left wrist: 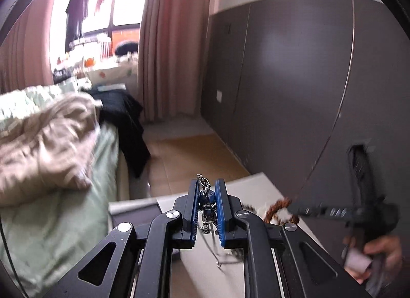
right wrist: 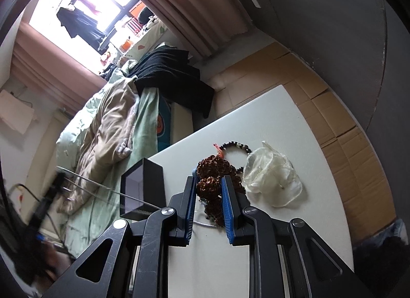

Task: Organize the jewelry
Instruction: 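Carry the chain with the left gripper into the black box while the right drops the brown bracelet there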

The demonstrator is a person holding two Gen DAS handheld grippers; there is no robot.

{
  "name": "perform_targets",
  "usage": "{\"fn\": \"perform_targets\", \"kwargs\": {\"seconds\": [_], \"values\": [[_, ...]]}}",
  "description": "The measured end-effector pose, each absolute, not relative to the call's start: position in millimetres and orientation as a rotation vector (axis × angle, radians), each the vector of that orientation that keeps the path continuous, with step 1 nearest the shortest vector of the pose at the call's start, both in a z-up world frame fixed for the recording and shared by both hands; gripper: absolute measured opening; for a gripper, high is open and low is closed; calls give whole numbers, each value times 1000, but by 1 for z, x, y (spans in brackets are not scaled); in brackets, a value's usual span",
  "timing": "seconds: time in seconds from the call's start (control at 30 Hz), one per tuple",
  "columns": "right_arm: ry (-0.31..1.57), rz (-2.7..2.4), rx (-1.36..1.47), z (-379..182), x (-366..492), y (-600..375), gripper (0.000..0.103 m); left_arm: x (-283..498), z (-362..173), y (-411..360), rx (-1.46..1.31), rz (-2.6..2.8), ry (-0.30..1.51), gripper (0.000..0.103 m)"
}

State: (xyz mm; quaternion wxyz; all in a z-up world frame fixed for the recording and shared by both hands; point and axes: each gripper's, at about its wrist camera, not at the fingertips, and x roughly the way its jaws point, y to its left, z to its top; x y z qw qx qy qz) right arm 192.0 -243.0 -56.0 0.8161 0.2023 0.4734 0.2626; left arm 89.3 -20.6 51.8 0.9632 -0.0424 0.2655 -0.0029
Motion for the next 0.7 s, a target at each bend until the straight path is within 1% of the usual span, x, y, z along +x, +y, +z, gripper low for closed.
{"fn": "perform_targets", "kwargs": {"seconds": [0.23,0.47,0.7], "values": [[966,623,461,-46,189,-234,21,80,118,-16,-14,20,427,13],[894,694,466,-32,180,-221,21,77,154,4,10,71,366,13],[911,702,442,-36,181,-210,21,76,187,35,-5,124,312,13]]}}
